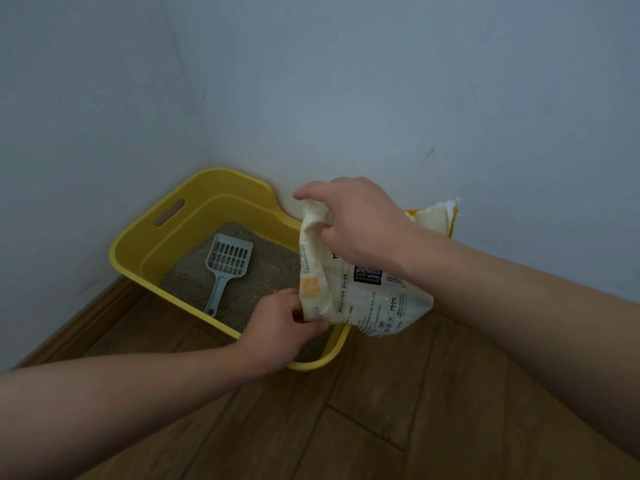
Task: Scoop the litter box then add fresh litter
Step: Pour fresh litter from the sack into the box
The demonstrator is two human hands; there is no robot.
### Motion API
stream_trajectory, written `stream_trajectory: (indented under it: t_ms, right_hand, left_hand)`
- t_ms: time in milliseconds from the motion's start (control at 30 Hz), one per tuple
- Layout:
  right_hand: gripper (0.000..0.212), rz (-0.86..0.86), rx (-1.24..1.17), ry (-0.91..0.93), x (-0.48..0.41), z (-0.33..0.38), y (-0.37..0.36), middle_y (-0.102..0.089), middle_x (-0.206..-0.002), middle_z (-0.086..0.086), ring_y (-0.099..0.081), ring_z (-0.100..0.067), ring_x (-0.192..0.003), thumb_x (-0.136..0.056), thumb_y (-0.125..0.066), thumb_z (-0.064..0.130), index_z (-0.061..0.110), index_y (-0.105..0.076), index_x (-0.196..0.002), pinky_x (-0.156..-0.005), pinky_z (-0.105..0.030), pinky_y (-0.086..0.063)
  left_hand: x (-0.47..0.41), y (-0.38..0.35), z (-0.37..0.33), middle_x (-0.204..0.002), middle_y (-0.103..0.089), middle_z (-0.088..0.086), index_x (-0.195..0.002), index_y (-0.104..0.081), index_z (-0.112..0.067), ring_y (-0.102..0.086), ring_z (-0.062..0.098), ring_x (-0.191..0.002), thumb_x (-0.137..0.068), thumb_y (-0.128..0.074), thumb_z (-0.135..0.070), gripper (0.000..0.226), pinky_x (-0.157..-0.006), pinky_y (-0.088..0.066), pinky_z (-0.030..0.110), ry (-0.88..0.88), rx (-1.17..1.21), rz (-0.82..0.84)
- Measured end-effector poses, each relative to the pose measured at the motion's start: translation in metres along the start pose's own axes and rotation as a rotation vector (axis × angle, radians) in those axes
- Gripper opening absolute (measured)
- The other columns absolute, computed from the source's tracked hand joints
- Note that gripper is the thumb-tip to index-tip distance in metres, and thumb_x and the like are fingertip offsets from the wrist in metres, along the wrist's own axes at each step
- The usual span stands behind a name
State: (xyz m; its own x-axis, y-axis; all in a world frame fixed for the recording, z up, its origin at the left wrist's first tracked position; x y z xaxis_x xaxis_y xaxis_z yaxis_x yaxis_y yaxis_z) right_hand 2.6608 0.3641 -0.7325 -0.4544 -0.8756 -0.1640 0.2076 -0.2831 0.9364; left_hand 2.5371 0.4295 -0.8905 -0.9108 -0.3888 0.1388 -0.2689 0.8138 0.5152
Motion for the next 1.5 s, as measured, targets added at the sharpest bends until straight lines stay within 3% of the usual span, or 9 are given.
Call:
stream_trajectory:
  t_ms: [533,833,967,1167,1400,1500]
  right_hand:
    - [0.062,0.013,-0.018,-0.006,0.000,-0.001,-0.001,-0.064,-0.116,-0.003,-0.056,-0.023,-0.111,-0.081,-0.056,0.007,0.033,-0.053,-0.138,-0.083,-0.026,-0.036]
    - [0.061,0.024,-0.001,0.010,-0.004,0.001,-0.005,-0.063,-0.119,-0.003,-0.055,-0.023,-0.113,-0.085,-0.056,0.007,0.032,-0.051,-0.140,-0.084,-0.025,-0.033]
    - [0.062,0.031,-0.004,0.005,-0.006,0.001,-0.008,-0.062,-0.121,-0.004,-0.054,-0.024,-0.115,-0.085,-0.055,0.008,0.032,-0.050,-0.142,-0.084,-0.023,-0.031]
    - [0.061,0.041,0.008,0.018,-0.009,0.005,-0.012,-0.062,-0.122,-0.005,-0.054,-0.025,-0.115,-0.086,-0.054,0.007,0.031,-0.050,-0.141,-0.086,-0.026,-0.035]
    - [0.058,-0.017,-0.042,-0.008,0.005,-0.007,0.003,-0.065,-0.108,-0.003,-0.057,-0.024,-0.104,-0.080,-0.056,0.008,0.034,-0.058,-0.131,-0.085,-0.031,-0.044]
    - [0.054,-0.052,-0.071,-0.022,0.016,-0.014,0.011,-0.064,-0.103,-0.002,-0.057,-0.023,-0.099,-0.080,-0.058,0.010,0.032,-0.059,-0.129,-0.085,-0.034,-0.046]
  left_hand:
    - [0.003,0.001,-0.004,-0.112,-0.068,-0.019,-0.103,-0.074,-0.039,-0.063,-0.001,-0.104,-0.081,-0.079,-0.025,0.027,-0.096,-0.052,0.029,0.019,0.013,0.007]
    - [0.004,0.002,-0.007,-0.103,-0.070,-0.024,-0.102,-0.072,-0.038,-0.064,-0.008,-0.096,-0.081,-0.079,-0.022,0.027,-0.079,-0.044,0.007,0.059,0.006,0.011]
    - [0.003,0.002,-0.006,-0.098,-0.072,-0.024,-0.100,-0.073,-0.038,-0.065,-0.009,-0.092,-0.081,-0.079,-0.022,0.025,-0.079,-0.046,0.011,0.098,0.012,0.022]
    - [0.002,0.003,-0.008,-0.088,-0.069,-0.027,-0.099,-0.073,-0.037,-0.063,-0.013,-0.081,-0.082,-0.078,-0.023,0.023,-0.069,-0.043,0.007,0.127,-0.024,0.050]
    - [0.003,0.003,-0.008,-0.099,-0.073,-0.017,-0.104,-0.073,-0.033,-0.067,-0.002,-0.091,-0.082,-0.078,-0.026,0.023,-0.083,-0.054,0.026,0.112,0.007,0.033]
    - [0.005,0.003,-0.015,-0.098,-0.072,-0.017,-0.100,-0.069,-0.037,-0.066,-0.004,-0.090,-0.084,-0.077,-0.023,0.023,-0.079,-0.052,0.021,0.078,0.016,0.020]
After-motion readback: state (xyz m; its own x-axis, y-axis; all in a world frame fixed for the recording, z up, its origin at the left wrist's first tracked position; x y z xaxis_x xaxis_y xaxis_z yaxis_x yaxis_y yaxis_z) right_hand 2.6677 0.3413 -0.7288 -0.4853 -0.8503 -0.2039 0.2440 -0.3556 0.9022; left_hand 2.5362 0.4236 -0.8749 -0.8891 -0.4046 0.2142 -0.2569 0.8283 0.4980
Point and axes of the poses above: each hand's wrist, its own x-axis away from the middle knuckle, its own y-axis out of the back of the hand, z = x × y, the point moved 4 cm from there along -x, towards the middle knuckle
